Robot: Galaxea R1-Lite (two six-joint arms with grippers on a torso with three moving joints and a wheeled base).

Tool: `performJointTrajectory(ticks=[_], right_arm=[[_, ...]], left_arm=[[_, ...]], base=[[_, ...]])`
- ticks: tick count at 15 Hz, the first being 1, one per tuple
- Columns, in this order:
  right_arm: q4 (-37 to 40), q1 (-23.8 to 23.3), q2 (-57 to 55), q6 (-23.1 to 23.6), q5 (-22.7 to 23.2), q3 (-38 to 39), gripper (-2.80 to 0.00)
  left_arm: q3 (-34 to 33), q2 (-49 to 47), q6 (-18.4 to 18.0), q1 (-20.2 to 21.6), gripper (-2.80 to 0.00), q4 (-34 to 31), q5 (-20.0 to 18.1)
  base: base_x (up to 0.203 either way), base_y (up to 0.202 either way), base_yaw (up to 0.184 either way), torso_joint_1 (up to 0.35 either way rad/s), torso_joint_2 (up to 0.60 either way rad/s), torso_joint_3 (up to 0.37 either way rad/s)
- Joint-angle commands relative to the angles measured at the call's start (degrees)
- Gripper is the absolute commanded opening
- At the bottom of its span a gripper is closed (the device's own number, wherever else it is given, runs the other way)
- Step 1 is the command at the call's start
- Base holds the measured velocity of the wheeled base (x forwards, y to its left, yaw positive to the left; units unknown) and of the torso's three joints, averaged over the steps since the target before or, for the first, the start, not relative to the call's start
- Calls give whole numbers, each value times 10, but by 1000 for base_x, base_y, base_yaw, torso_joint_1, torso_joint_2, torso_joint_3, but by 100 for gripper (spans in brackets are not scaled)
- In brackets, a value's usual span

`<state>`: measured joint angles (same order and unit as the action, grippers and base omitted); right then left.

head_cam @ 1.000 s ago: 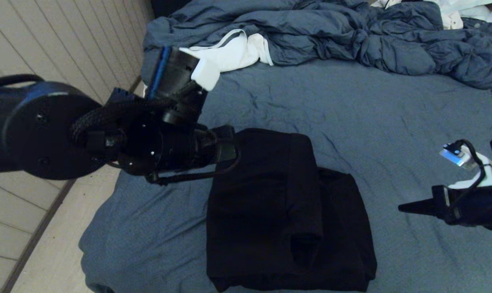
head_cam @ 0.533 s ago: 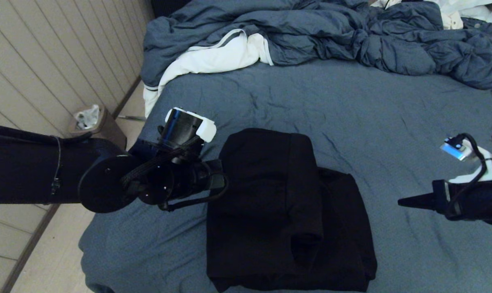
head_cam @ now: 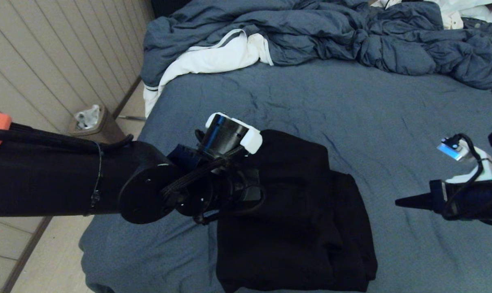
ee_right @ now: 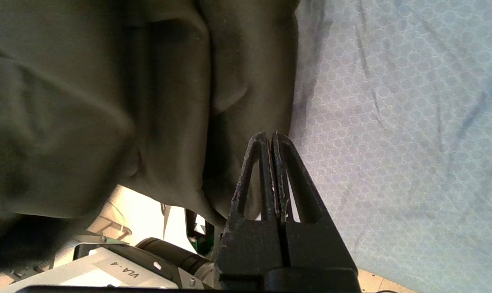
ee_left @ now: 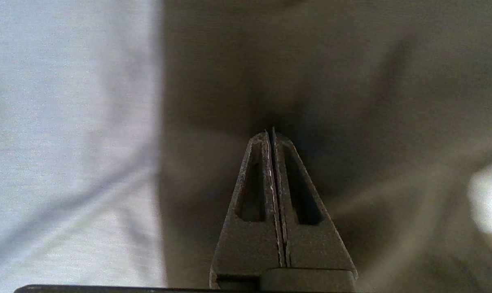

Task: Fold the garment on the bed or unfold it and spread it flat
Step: Fold the black sweatshirt

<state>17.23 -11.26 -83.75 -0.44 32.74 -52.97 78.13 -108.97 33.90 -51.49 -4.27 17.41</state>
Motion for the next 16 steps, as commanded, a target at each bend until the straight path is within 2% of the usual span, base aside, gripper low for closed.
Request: performJointTrajectory(ticks=[1, 3, 6, 8, 11, 13, 15, 16], right_arm=[[1, 1, -3, 0, 2, 1, -280], [1, 12, 0, -1, 2, 0, -280], [-19, 40, 10, -26, 5, -2, -280], [-56, 97, 13, -72, 5, -9, -280], [-102, 212, -6, -128, 0, -38, -280], [-141, 269, -55, -144, -37, -61, -280], [-179, 295, -90, -155, -92, -80, -280], [-180, 295, -92, -156, -93, -80, -280]], left_arm=[[46, -20, 7, -20, -280, -22, 0], [92, -57, 24, -39, -280, -54, 0], [109, -112, 51, -55, -280, -59, -4], [113, -137, 83, -58, -280, -58, -27], [132, -153, 91, -58, -280, -57, -30], [170, -168, 94, -58, -280, -63, -28], [221, -182, 100, -58, -280, -80, -27], [251, -190, 106, -59, -280, -98, -27]], base=[[0, 0, 0, 0, 0, 0], [0, 0, 0, 0, 0, 0], [0, 0, 0, 0, 0, 0], [0, 0, 0, 0, 0, 0], [0, 0, 0, 0, 0, 0], [0, 0, 0, 0, 0, 0], [0, 0, 0, 0, 0, 0], [0, 0, 0, 0, 0, 0]])
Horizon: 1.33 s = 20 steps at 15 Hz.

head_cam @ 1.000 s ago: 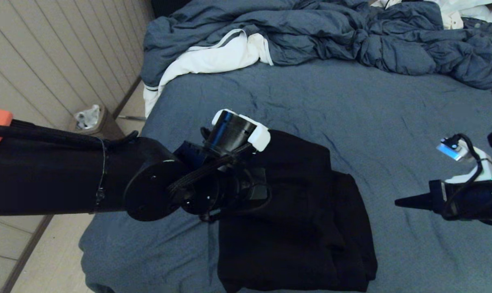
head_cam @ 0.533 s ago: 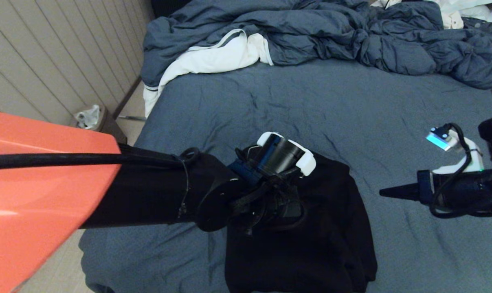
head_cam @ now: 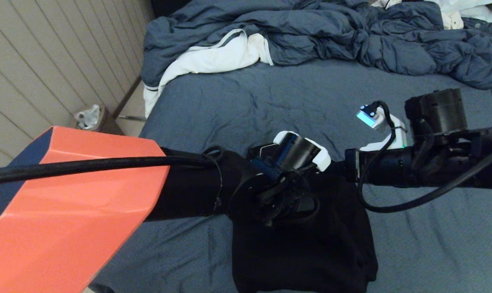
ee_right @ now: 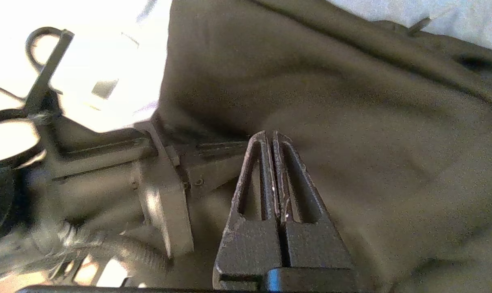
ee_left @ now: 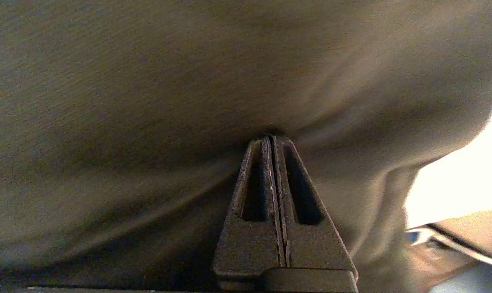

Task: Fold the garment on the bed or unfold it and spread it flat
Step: Fold the black sweatshirt

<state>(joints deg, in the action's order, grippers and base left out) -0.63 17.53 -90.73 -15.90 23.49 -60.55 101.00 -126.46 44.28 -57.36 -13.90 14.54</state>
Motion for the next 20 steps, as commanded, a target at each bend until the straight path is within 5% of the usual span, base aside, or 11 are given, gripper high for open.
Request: performJointTrajectory(ticks=[1, 8, 13, 20], right_arm=[[-2, 7, -23, -1, 0, -3, -280], [-25, 3, -65, 1, -1, 34, -280], [-120, -25, -146, 4, -5, 70, -280], [-129, -45, -147, 6, -5, 88, -280]], left_arm=[[50, -24, 8, 0, -280, -22, 2], [80, -56, 37, -25, -280, -58, 0], [58, -41, 45, -23, -280, -61, 5], [58, -6, 36, 46, -280, -58, 50]], base=[[0, 0, 0, 0, 0, 0], [0, 0, 0, 0, 0, 0], [0, 0, 0, 0, 0, 0], [0, 0, 0, 0, 0, 0]])
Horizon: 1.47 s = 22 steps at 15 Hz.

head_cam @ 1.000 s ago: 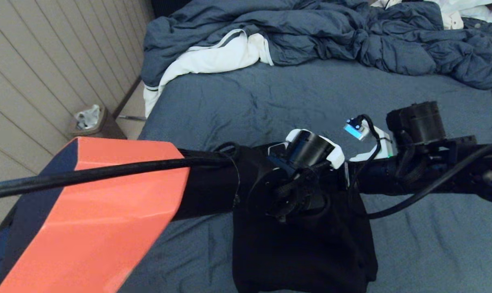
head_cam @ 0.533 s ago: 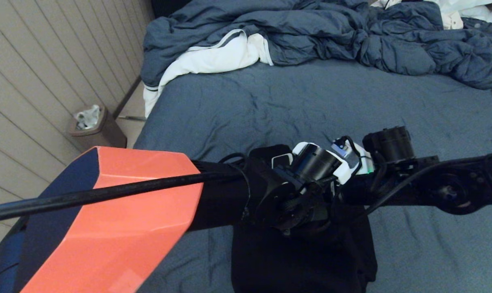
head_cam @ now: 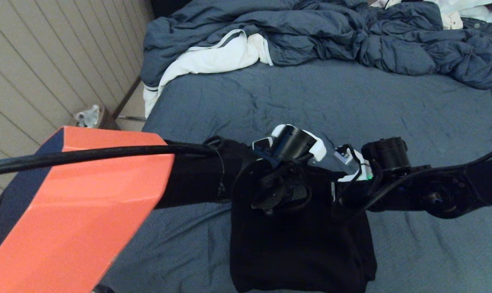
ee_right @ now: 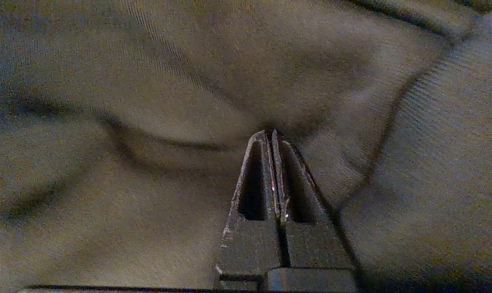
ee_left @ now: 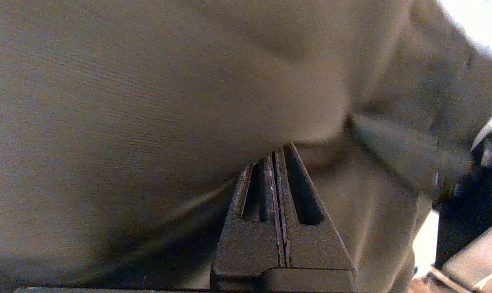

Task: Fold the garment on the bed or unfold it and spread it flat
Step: Fold the black sweatshirt

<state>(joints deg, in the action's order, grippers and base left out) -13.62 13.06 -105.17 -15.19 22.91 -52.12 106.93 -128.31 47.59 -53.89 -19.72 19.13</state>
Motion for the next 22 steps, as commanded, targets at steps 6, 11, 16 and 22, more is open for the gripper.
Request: performJointTrajectory(ticks=[6, 11, 16, 22], right_arm=[[-17, 0, 2, 0, 0, 9, -280], [-16, 0, 9, -1, 0, 4, -280], [-11, 27, 86, -10, 1, -16, -280], [59, 104, 159, -32, 1, -34, -280]], left_arm=[[-82, 96, -8, 68, -280, 1, -7], [-168, 153, 2, 30, -280, 2, -72], [-170, 95, 43, -5, -280, 4, -133], [-111, 44, 53, -8, -280, 5, -117]], base=[[0, 0, 0, 0, 0, 0], [0, 0, 0, 0, 0, 0], [0, 0, 0, 0, 0, 0], [0, 0, 0, 0, 0, 0]])
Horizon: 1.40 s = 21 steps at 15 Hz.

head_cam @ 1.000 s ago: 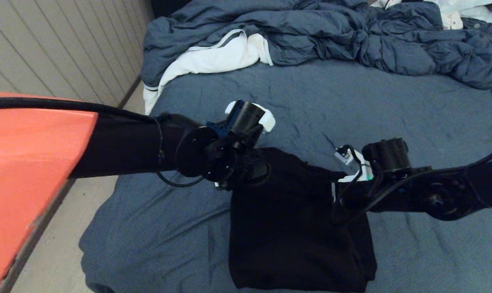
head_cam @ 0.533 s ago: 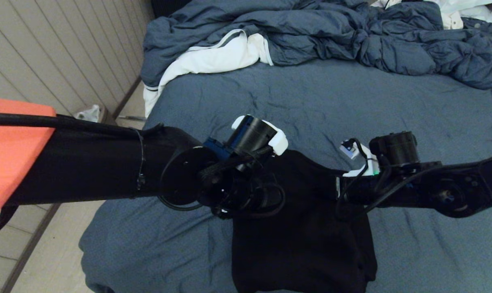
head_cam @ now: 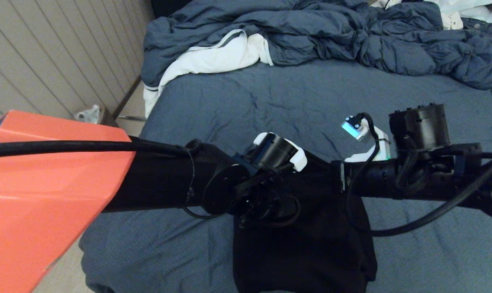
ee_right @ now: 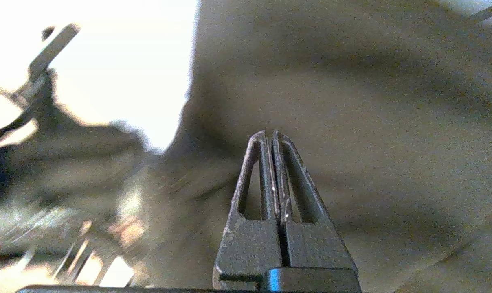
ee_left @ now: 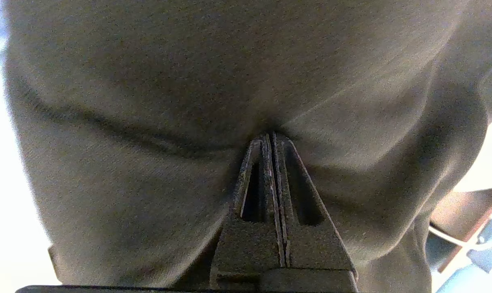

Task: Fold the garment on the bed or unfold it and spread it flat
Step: Fold the black sweatshirt

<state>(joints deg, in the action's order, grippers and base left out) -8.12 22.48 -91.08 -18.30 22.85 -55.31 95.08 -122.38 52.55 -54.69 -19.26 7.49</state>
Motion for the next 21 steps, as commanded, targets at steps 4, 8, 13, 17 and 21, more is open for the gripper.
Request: performJointTrajectory(ticks=[4, 8, 13, 17, 21], right_arm=[[10, 18, 18, 4, 2, 39, -280], [7, 10, -13, 17, 6, 94, -280], [0, -49, -57, 48, 4, 140, -280], [-57, -104, -80, 82, 6, 171, -280], [-83, -143, -87, 96, 10, 192, -280]], left_arm=[[61, -41, -2, 9, -280, -2, 38], [73, -49, -4, 10, -280, -5, 39], [67, -39, -4, 11, -280, -7, 42], [62, -9, -22, 11, -280, -7, 74], [38, 29, -34, 23, -280, -4, 95]], base=[[0, 0, 0, 0, 0, 0], [0, 0, 0, 0, 0, 0], [0, 0, 0, 0, 0, 0], [0, 0, 0, 0, 0, 0], [0, 0, 0, 0, 0, 0]])
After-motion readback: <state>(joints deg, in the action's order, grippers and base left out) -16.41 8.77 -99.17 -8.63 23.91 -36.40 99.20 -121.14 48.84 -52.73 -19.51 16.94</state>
